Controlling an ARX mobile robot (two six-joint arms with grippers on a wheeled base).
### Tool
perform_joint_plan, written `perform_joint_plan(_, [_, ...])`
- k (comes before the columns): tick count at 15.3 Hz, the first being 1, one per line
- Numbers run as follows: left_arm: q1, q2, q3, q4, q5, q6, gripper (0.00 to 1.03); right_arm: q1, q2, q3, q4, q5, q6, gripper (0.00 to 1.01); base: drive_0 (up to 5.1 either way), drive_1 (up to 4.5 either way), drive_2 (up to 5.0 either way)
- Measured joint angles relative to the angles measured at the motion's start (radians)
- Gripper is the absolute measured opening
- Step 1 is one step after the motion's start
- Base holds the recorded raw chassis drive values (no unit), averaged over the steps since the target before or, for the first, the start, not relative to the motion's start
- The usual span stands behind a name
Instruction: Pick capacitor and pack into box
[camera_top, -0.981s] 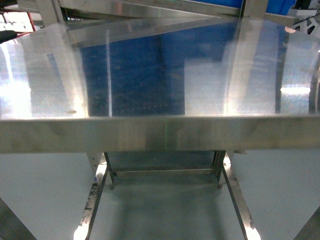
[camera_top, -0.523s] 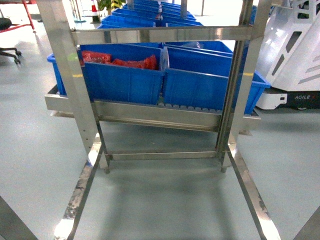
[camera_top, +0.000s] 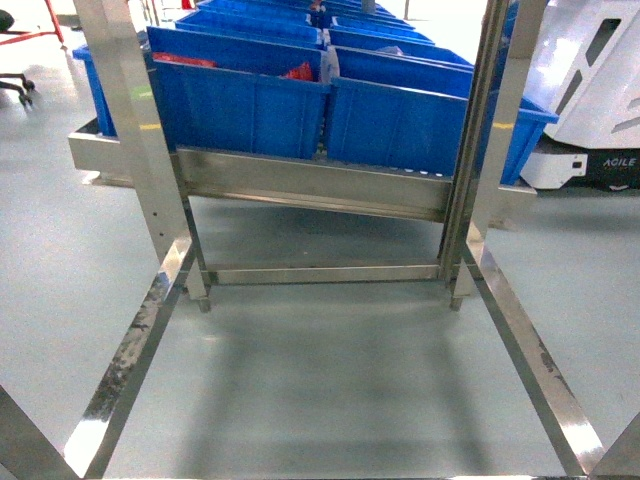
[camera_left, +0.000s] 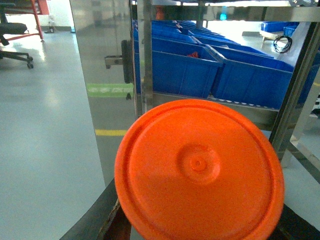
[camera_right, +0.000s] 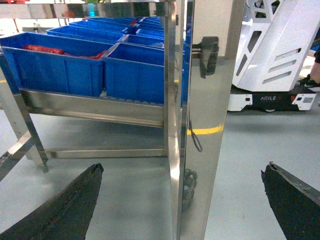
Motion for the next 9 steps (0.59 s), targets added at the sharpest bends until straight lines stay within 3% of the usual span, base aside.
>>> perform_joint_plan(5, [0.000, 0.000, 0.000, 0.000, 0.000, 0.000, 0.44, 0.000, 0.000, 0.000, 0.002, 0.000, 0.000, 0.98, 0.0, 0.00, 0.0])
perform_joint_plan(9, [0.000, 0.000, 0.000, 0.001, 0.001, 0.000, 0.44, 0.000, 0.000, 0.000, 0.002, 0.001, 0.000, 0.98, -4.8, 2.57, 2.6])
